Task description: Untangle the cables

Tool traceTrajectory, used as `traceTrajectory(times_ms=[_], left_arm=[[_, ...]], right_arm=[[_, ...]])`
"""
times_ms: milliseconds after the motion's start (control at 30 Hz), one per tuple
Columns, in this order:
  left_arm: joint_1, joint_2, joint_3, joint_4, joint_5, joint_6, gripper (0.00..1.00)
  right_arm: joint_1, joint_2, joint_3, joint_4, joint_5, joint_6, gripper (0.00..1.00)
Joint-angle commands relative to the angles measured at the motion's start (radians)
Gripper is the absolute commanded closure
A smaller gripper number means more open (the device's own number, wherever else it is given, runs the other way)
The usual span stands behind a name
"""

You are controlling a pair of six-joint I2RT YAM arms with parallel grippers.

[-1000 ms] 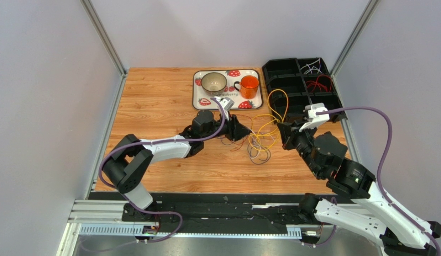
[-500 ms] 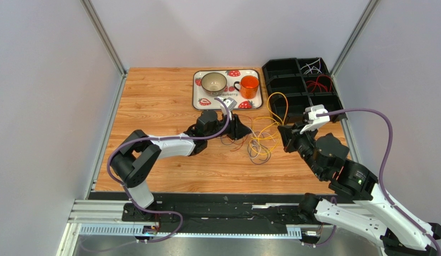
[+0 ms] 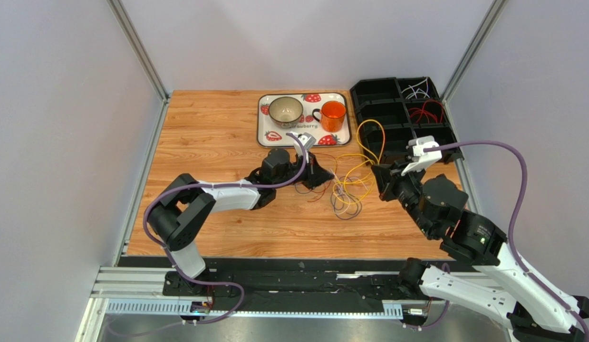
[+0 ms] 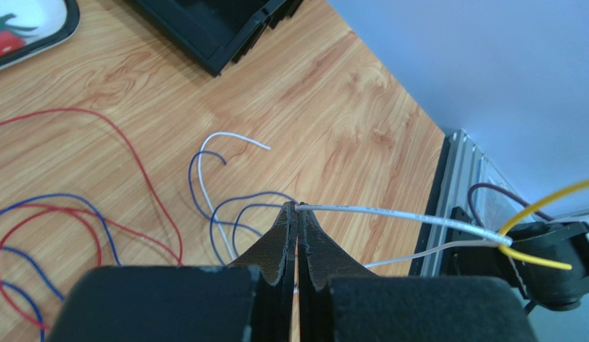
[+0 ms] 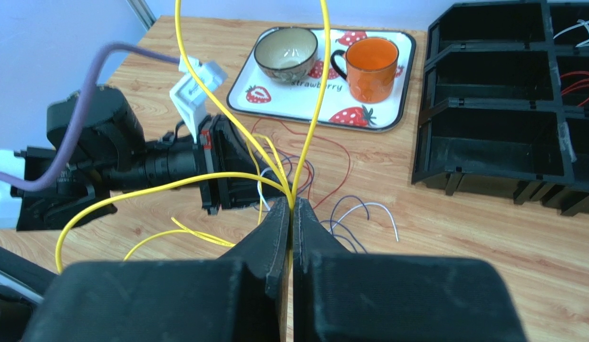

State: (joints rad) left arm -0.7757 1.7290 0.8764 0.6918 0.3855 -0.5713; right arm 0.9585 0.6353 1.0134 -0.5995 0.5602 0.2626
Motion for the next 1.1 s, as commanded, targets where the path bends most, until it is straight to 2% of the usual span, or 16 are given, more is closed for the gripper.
traceTrajectory(times_ms=[0,233,333,600,767,833,867,900,1067], left_arm=[[0.035,-0.075,-0.098,0.001,-0.023,0.045,1.0],[0.231,-0.072,-0.312,0.158,0.029,-0.076,1.0],[0.253,-0.052,-0.326,0.23,0.058,-0.107,1.0],[0.253,-0.016,-0.315,0.244,0.072,-0.121,1.0],[0.253,-0.014,-0.294,0.166,0.026,-0.119,1.0],[0.253,-0.017,-0.287,0.141,0.012,-0.118,1.0],[0.253,-0.022,-0.286,0.123,0.001,-0.116,1.0],[0.251,-0.026,-0.286,0.118,-0.005,-0.114,1.0],[0.23,-0.068,-0.283,0.039,-0.085,-0.085,1.0]], right_arm=[[-0.003,0.024,0.145,0.014,0.046,-0.046,1.0],[-0.003,0.063,0.405,0.013,0.095,-0.164,1.0],[-0.003,0.056,0.447,0.036,0.113,-0.19,1.0],[-0.003,0.109,0.387,0.058,0.202,-0.227,1.0],[-0.018,0.274,0.36,0.055,0.325,-0.234,1.0],[-0.093,0.337,0.411,-0.04,0.284,-0.146,1.0],[-0.134,0.412,0.441,-0.134,0.188,-0.097,1.0],[-0.23,0.441,0.465,-0.173,0.123,-0.065,1.0],[-0.473,0.55,0.511,-0.247,-0.131,0.076,1.0]])
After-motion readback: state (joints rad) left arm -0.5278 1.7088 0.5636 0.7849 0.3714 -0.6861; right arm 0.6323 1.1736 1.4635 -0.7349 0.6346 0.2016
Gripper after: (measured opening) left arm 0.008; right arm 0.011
